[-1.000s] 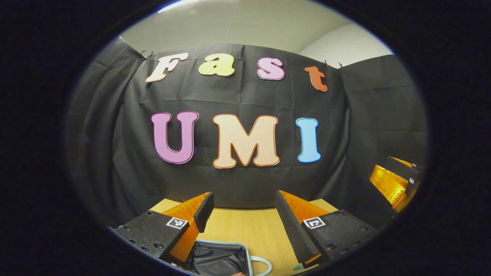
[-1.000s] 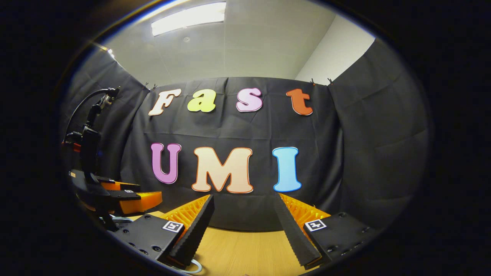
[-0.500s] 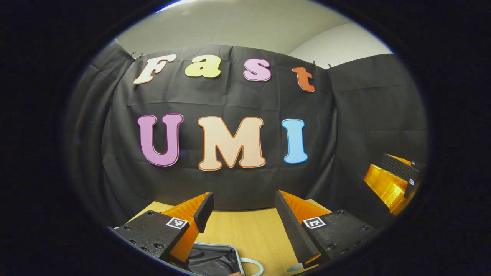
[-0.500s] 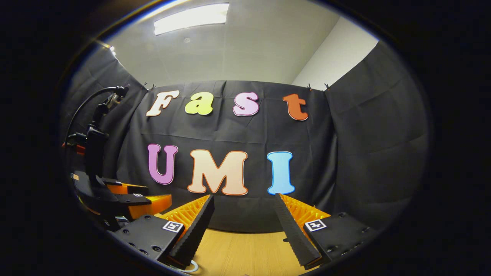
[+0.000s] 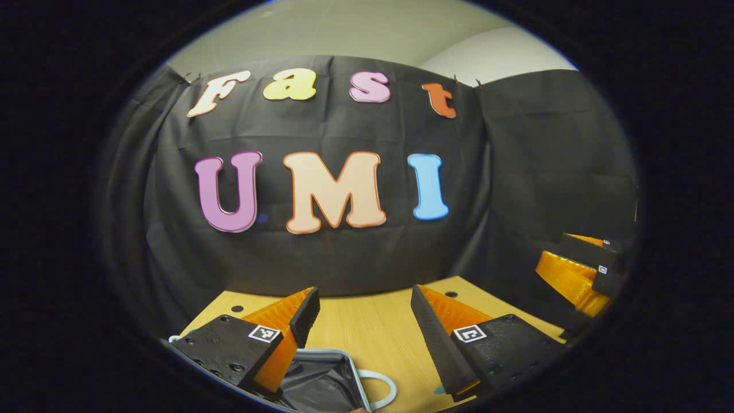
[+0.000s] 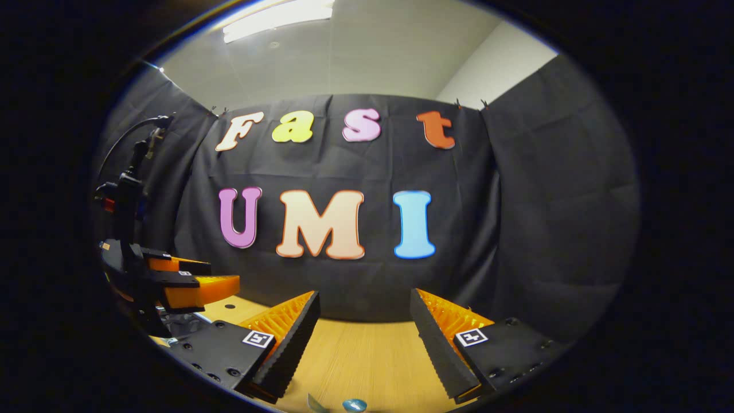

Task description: First open the suitcase, pack the skin care products into it, and then close the suitcase.

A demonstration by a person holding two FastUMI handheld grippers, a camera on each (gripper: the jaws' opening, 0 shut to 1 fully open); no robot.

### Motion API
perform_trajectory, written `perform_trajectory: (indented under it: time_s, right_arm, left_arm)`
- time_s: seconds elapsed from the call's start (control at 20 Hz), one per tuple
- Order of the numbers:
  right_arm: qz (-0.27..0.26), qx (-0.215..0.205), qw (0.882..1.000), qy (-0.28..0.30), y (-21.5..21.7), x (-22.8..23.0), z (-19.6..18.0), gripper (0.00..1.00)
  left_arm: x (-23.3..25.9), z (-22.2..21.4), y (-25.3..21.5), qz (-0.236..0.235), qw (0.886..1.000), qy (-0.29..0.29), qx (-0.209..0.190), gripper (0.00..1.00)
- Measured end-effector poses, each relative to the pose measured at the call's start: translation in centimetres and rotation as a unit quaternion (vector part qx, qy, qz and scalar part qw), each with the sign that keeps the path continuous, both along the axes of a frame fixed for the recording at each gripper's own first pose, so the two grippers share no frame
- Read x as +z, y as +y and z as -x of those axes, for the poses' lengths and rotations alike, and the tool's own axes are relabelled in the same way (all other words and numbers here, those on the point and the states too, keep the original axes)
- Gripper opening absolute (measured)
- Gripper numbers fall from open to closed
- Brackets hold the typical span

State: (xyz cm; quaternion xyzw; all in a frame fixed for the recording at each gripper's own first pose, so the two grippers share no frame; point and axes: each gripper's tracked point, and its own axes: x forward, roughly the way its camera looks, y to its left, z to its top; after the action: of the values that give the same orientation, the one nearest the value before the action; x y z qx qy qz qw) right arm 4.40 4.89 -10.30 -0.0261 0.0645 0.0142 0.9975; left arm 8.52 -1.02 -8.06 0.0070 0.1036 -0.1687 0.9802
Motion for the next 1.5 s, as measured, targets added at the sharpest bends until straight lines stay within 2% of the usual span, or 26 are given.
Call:
perform_trajectory:
  time_s: [0.2,0.25,0.4,0.55,0.65,0.9,1.05,1.1,1.15,1.25,1.35,1.4,1.45,1.5]
  right_arm:
    - [-0.001,-0.014,0.999,0.042,-2.8,-2.8,0.1,0.99]
    - [0.001,-0.017,0.999,0.044,-3.6,-2.9,0.1,0.99]
    - [0.009,-0.027,0.998,0.055,-5.6,-3.8,0.3,1.0]
    - [0.015,-0.028,0.997,0.071,-7.2,-5.0,0.7,0.99]
    - [0.021,-0.025,0.996,0.08,-8.2,-5.6,1.1,0.99]
    - [0.027,-0.009,0.995,0.097,-9.7,-6.9,1.3,0.99]
    - [0.033,0.007,0.994,0.103,-9.7,-7.4,1.5,0.99]
    - [0.036,0.013,0.994,0.106,-9.6,-7.7,1.6,0.99]
    - [0.038,0.019,0.993,0.108,-9.4,-8.1,1.7,0.99]
    - [0.04,0.032,0.992,0.112,-8.8,-8.8,2.1,0.99]
    - [0.032,0.052,0.991,0.12,-7.6,-10.0,2.9,0.99]
    - [0.032,0.063,0.99,0.124,-6.9,-10.7,3.2,0.99]
    - [0.034,0.075,0.989,0.125,-6.1,-11.4,3.4,0.99]
    - [0.036,0.085,0.987,0.128,-5.5,-12.0,3.6,0.99]
  left_arm:
    - [-8.9,4.1,-3.5,0.014,0.992,0.119,-0.038,0.94]
    - [-11.9,6.5,-10.5,0.013,0.989,0.141,-0.048,0.95]
    - [-14.8,8.7,-13.4,-0.005,0.981,0.18,-0.071,0.96]
    - [-16.7,10.5,-16.0,0.002,0.974,0.21,-0.082,0.96]
    - [-18.2,11.2,-16.9,0.004,0.97,0.229,-0.078,0.94]
    - [-22.1,12.6,-17.9,0.0,0.961,0.272,-0.049,0.96]
    - [-24.5,12.8,-17.9,-0.007,0.957,0.287,-0.035,0.9]
    - [-25.3,13.0,-18.1,-0.007,0.956,0.29,-0.032,0.82]
    - [-26.1,13.0,-18.2,-0.008,0.955,0.294,-0.028,0.86]
    - [-27.5,12.7,-18.2,-0.009,0.955,0.297,-0.021,0.82]
    - [-28.2,12.1,-18.3,-0.01,0.956,0.291,-0.018,0.67]
    - [-28.3,11.4,-17.8,-0.013,0.958,0.286,-0.01,0.46]
    - [-28.2,11.1,-18.1,-0.001,0.957,0.291,-0.02,0.25]
    - [-27.9,11.5,-18.0,0.014,0.953,0.303,-0.016,0.22]
